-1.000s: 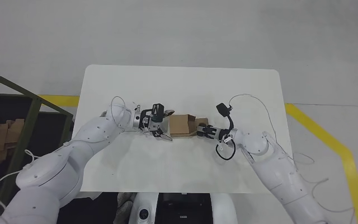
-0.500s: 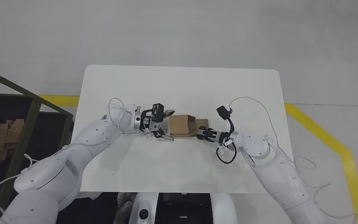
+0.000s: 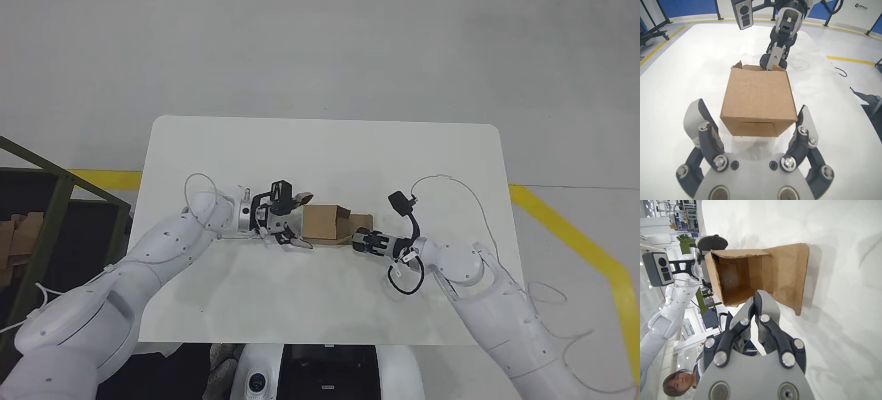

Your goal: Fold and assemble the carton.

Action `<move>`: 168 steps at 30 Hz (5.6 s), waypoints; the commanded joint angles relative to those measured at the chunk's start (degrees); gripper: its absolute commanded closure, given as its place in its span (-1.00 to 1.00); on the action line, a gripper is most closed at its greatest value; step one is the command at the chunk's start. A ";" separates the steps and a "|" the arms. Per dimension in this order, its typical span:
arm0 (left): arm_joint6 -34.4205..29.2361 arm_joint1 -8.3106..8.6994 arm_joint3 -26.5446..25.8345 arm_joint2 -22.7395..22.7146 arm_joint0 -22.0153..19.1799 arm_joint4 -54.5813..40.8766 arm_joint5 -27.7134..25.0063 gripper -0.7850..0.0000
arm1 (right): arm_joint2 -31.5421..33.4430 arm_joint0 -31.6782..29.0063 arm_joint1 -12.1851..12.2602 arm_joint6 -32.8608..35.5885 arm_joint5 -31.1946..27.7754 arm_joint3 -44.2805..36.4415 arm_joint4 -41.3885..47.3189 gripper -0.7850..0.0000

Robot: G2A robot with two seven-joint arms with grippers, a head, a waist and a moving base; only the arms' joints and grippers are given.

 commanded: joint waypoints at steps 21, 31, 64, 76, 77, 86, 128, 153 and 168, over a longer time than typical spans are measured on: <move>-2.06 0.67 -1.98 -2.73 1.28 0.71 -2.54 -0.68 | 1.26 -1.43 0.60 1.30 1.34 -1.64 -0.97 1.00; -2.84 0.74 -2.40 -3.71 1.68 1.05 -2.82 -0.53 | 1.65 -2.09 1.05 5.17 1.85 -3.21 -0.46 1.00; -3.33 0.74 -3.96 -5.61 2.57 3.40 -3.73 -0.48 | -9.39 12.44 -4.02 5.13 -6.47 15.33 10.67 1.00; -3.21 0.63 -4.11 -6.03 2.85 3.87 -3.77 -0.50 | -6.59 12.00 -3.77 4.92 -10.05 18.63 13.47 1.00; -3.20 0.62 -4.14 -6.07 2.89 3.91 -3.77 -0.49 | -5.74 11.57 -3.51 4.62 -10.02 18.31 13.44 1.00; -2.70 0.64 -4.47 -6.27 3.12 4.27 -4.75 -0.55 | -2.29 11.16 -2.45 1.75 -5.61 16.64 10.26 1.00; -3.22 0.73 -4.86 -7.89 3.85 5.19 -4.39 -0.50 | -3.72 14.82 -4.58 4.96 -8.15 24.16 15.77 1.00; -3.21 0.55 -4.76 -8.24 4.00 5.75 -4.47 -0.47 | -6.73 12.31 -4.51 5.29 0.93 15.84 12.65 1.00; -3.63 0.53 -4.98 -8.56 4.18 5.85 -4.55 -0.45 | -10.18 16.63 -6.71 6.85 -2.99 23.00 15.75 1.00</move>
